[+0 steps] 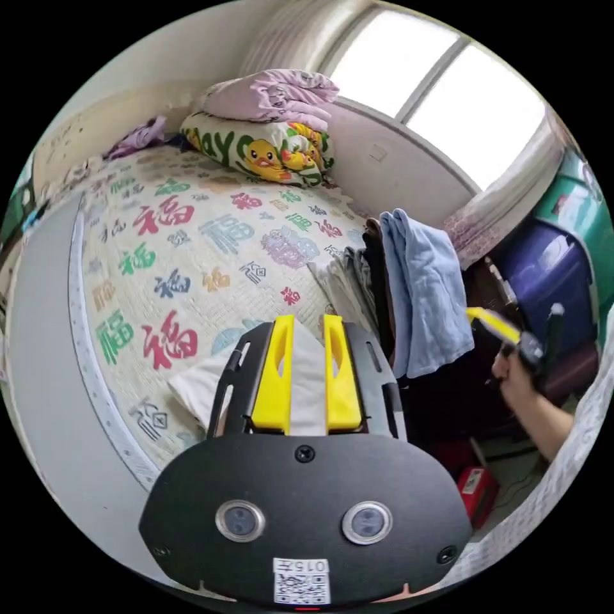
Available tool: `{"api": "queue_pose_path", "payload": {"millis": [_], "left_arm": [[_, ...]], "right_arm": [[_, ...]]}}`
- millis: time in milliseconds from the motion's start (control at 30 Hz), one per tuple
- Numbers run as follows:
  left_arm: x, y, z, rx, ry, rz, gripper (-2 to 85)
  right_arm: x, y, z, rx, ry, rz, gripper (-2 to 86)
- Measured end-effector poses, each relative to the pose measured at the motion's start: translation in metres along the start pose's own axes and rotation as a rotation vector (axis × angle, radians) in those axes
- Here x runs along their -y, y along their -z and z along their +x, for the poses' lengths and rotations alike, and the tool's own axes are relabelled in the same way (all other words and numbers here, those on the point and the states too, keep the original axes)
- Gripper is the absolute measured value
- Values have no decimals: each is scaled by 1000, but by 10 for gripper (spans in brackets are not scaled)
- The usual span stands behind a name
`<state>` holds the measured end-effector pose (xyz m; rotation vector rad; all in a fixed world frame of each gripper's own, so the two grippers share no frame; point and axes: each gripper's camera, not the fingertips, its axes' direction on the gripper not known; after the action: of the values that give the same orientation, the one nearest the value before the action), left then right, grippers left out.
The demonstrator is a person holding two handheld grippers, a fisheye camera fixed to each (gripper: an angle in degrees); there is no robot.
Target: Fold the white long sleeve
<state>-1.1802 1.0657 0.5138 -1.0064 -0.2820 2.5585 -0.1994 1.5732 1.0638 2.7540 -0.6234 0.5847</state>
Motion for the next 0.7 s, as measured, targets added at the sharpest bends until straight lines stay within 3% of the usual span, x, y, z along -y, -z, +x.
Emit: {"api": "queue_pose_path", "payload": {"millis": [33,100,200,300,500,633,700], "left_arm": [[-8,-5,-10,-75,58,-21,79],[-32,-36,-47,-294,330,-203,61],[-42,-26,-41,-223,232,-60,56],[-49,-23,-44,-214,220,-136,67],[-103,-22,-71,-157,358,-283,88],[-140,-26,-81,-124,443,-355,93],[-160,-27,-85,-100,497,-396,100]], "right_arm": [[-14,-15,-15,2,-32,-71,-5],[-49,-62,-70,221,-77,-404,-1],[-63,-58,-125,498,-67,-364,21],[-67,-71,-190,618,112,-487,56],[-85,-96,-287,588,413,-541,106],[-97,-122,-311,473,487,-620,43],[-82,-125,-297,525,437,-672,20]]}}
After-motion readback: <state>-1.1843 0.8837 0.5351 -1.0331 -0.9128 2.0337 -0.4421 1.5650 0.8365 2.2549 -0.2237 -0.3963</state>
